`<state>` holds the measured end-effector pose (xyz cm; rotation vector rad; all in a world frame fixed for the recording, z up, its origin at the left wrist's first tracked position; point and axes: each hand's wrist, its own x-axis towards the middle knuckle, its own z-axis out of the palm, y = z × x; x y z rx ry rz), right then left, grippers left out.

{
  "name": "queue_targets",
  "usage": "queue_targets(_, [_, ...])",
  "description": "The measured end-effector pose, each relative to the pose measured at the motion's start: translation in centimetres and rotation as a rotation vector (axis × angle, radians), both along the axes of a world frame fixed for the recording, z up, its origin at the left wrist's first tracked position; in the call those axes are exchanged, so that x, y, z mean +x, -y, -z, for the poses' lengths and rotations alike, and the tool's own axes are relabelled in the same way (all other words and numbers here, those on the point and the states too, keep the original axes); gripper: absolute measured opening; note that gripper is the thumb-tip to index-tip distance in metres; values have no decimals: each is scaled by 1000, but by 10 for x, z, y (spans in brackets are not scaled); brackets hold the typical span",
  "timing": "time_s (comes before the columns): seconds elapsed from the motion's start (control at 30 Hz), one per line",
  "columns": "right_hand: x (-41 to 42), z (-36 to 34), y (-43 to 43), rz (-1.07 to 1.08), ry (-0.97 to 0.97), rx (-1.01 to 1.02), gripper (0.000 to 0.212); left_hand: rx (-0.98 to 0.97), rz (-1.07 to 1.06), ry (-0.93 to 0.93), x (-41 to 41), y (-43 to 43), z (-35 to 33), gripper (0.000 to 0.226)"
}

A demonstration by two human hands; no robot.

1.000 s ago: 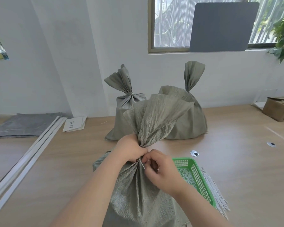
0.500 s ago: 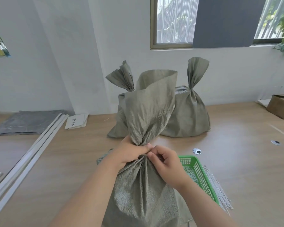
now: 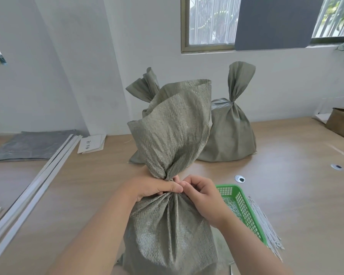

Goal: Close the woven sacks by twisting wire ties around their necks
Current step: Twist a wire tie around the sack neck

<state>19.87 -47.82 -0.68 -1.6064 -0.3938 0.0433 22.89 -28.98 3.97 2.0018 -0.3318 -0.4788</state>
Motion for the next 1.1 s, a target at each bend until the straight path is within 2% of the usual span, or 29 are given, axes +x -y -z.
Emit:
queue_targets(0.07, [1, 1, 3, -49, -103, 108, 30, -28, 23, -8, -1, -1, 0, 18])
queue_targets(0.13, [2, 3, 6, -92, -200, 227, 13, -70, 11, -25, 1, -2, 2, 18])
queue_targets(0.2, [4, 5, 9, -104, -239, 293, 18, -119, -57, -46, 1, -1, 2, 10])
queue_targets(0.27, [5, 7, 11, -79, -236, 311, 19, -134, -56, -50, 2, -1, 2, 4])
queue_targets(0.4, [6, 5, 9, -30, -229, 340, 32, -136, -61, -100, 3, 0, 1, 8])
queue_targets(0.53, [9, 2, 5, 14, -219, 350, 20, -199, -134, -81, 6, 0, 4, 16])
queue_targets(0.6, [11, 2, 5, 23, -229, 365, 15, -240, -158, -62, 7, 1, 5, 5])
queue_targets(0.8, [11, 5, 7, -40, -295, 411, 22, -242, -176, -58, 4, 4, -4, 16])
queue_targets(0.93, [9, 3, 8, -99, -290, 422, 25, -224, -216, -53, 5, 4, -7, 12])
queue_targets(1.0, [9, 1, 5, -55, -270, 405, 17, -227, -195, -44, 4, 4, -8, 13])
queue_targets(1.1, [9, -3, 1, 26, -239, 403, 17, -261, -158, -32, 1, 3, -10, 12])
